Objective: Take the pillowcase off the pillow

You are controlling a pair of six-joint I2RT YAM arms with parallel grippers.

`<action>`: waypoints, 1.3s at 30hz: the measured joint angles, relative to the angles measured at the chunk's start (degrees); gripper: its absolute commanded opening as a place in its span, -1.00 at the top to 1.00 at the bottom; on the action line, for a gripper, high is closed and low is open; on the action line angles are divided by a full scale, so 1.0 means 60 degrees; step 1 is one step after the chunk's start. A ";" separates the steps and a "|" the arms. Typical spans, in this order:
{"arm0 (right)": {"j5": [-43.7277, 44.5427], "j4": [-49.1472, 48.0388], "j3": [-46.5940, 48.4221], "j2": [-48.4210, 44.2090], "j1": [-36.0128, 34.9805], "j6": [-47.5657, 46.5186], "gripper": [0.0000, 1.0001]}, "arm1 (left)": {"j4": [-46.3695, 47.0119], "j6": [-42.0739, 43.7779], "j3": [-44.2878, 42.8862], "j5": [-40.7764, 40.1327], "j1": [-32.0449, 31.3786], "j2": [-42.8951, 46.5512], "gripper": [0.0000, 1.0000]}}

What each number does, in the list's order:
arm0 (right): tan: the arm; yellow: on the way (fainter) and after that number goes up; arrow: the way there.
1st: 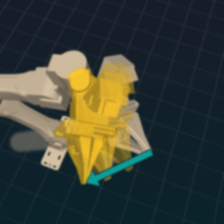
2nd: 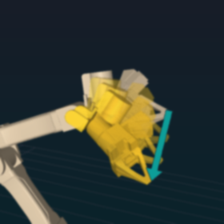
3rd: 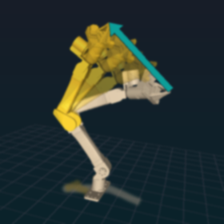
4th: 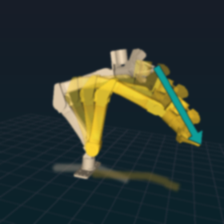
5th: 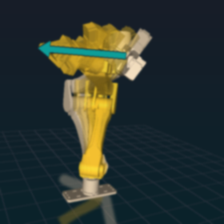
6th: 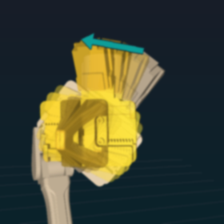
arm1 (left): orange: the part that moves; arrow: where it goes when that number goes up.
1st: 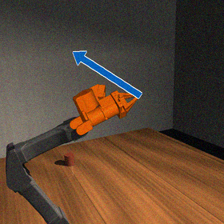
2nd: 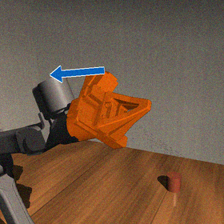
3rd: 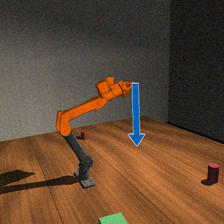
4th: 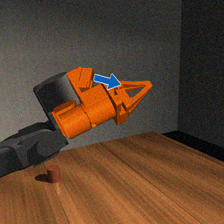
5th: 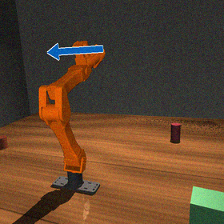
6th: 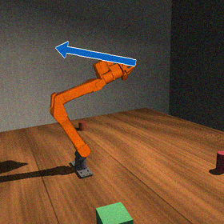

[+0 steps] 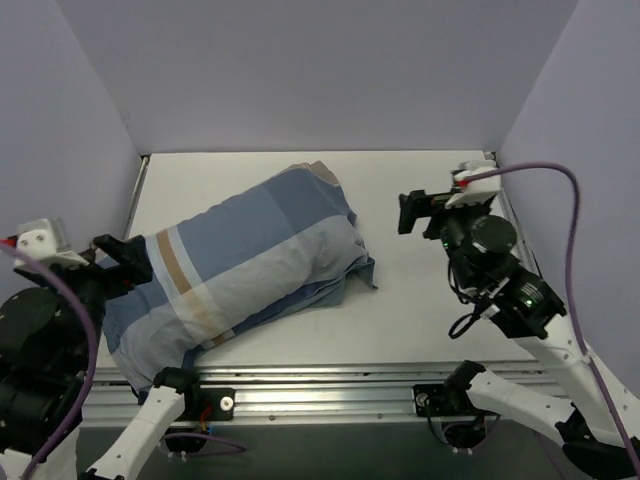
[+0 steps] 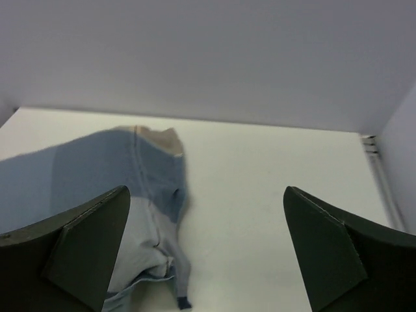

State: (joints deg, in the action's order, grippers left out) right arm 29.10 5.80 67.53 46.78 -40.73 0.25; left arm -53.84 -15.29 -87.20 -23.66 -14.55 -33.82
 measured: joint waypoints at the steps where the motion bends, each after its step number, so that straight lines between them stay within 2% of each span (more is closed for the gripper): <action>1: -0.0535 -0.0007 -0.0120 0.0448 0.0000 0.0237 -1.00 | 0.0000 -0.0091 0.0259 0.0219 0.0000 -0.0251 -0.88; 10: -0.3931 -0.0594 -0.0368 0.4779 0.0047 0.1275 -1.00 | 0.0164 -0.1005 0.3395 0.1530 0.0000 -0.1628 -0.88; 16: -0.5628 -0.1381 -0.0463 0.6637 0.0361 0.1698 -0.98 | 0.0313 -0.1592 0.4881 0.1639 0.0000 -0.1923 -0.88; 19: -0.6222 -0.1683 -0.0474 0.7107 0.0729 0.1792 -0.41 | 0.0579 -0.1847 0.5475 0.1676 0.0000 -0.2138 -0.88; 20: -0.6349 -0.1741 -0.0506 0.7162 0.0827 0.1814 0.02 | 0.0769 -0.1927 0.5705 0.1698 0.0004 -0.2269 -0.88; 22: -0.6546 -0.1894 -0.0678 0.7147 0.0965 0.1843 0.34 | 0.1115 -0.2073 0.6025 0.1738 0.0004 -0.2594 -0.88; 23: -0.6604 -0.1931 -0.0783 0.7107 0.1024 0.1891 0.68 | 0.1344 -0.2138 0.6135 0.1767 0.0007 -0.2849 -0.88; 26: -0.6634 -0.1898 -0.1213 0.6823 0.1049 0.1916 1.00 | 0.2091 -0.2295 0.6160 0.1861 0.0011 -0.3869 -0.88; 32: -0.5898 -0.0798 -0.2120 0.5031 0.0601 0.1923 1.00 | 0.3821 -0.2452 0.4863 0.2178 0.0022 -0.6958 -0.88; 36: -0.5829 0.0251 -0.2466 0.3468 -0.0066 0.2051 1.00 | 0.5191 -0.2630 0.3599 0.2769 -0.0026 -0.8317 -0.88; 37: -0.5938 0.0484 -0.2535 0.3126 -0.0182 0.2127 0.98 | 0.5533 -0.2707 0.3428 0.2885 -0.0080 -0.8422 -0.88; 39: -0.6328 0.0896 -0.2677 0.2510 -0.0419 0.2306 0.73 | 0.6127 -0.2885 0.3319 0.3071 -0.0226 -0.8389 -0.88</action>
State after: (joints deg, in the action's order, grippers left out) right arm -8.86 11.18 51.46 61.84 -43.24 14.09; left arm -17.08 -32.60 -67.29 -5.23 -15.90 -84.16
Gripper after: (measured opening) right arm 0.048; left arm 0.940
